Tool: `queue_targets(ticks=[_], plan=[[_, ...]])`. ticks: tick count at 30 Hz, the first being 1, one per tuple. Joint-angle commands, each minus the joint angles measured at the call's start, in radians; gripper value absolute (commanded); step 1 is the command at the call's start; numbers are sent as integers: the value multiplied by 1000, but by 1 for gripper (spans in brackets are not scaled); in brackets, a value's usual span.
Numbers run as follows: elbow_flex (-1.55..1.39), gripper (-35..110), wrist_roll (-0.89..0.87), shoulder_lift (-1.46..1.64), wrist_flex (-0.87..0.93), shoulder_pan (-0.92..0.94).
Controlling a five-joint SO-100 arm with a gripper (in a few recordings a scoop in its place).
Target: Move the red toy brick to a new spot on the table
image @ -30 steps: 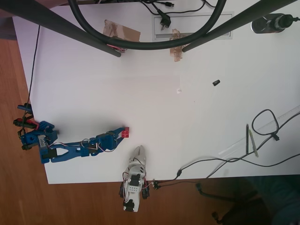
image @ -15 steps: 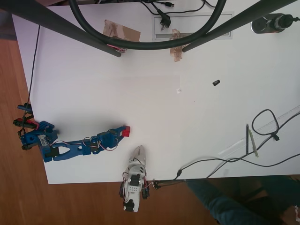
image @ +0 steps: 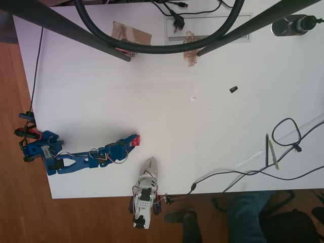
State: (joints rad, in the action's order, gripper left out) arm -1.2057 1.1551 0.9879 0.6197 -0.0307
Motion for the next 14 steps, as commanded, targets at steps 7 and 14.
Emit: queue_targets(ticks=[7,14], plan=[[-69,28,-72,319,-29,58],[-755,5,-40,871,-38,163]])
